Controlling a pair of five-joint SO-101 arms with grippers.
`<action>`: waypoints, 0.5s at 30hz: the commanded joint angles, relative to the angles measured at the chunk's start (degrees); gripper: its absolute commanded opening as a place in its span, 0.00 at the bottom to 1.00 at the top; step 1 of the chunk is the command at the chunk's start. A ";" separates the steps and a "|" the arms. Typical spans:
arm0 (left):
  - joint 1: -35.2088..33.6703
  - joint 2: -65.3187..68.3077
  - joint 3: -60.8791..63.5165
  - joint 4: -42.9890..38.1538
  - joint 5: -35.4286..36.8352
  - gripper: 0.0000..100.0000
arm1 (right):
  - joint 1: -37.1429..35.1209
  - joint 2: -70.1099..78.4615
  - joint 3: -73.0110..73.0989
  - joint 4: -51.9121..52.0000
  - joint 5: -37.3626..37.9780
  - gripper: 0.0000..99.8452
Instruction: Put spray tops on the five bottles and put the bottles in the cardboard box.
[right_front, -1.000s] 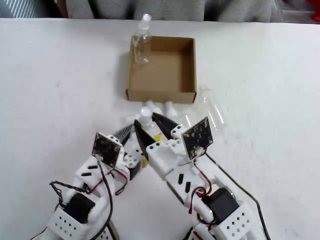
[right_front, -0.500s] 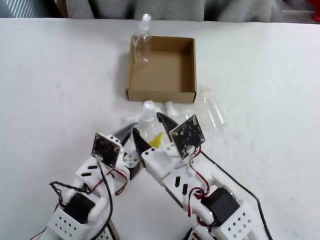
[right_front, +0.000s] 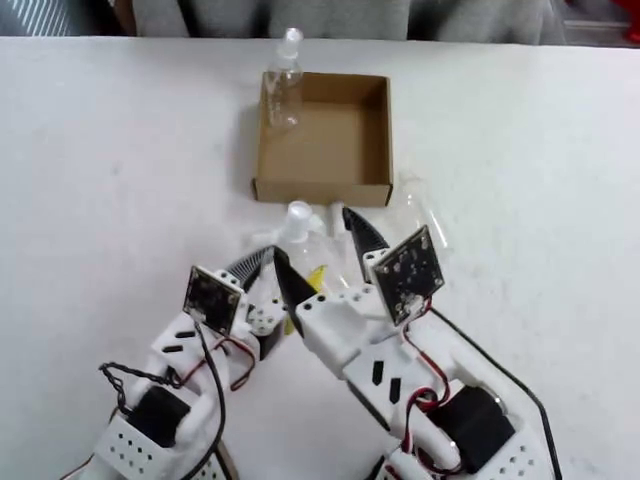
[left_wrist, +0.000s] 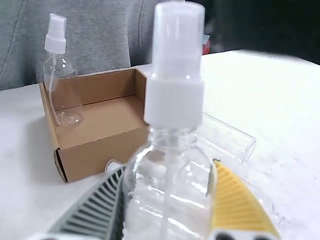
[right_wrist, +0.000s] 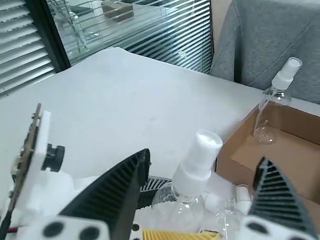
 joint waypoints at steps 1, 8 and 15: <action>-0.40 -1.36 -0.18 -1.05 -0.26 0.11 | 2.95 0.22 -5.89 4.26 -0.53 0.30; -0.40 -1.36 -0.18 -1.05 -0.26 0.11 | 10.42 -0.04 -7.74 12.97 -0.44 0.30; -3.47 -1.36 -0.18 -1.49 -0.18 0.11 | 28.88 0.31 -7.12 20.79 8.53 0.30</action>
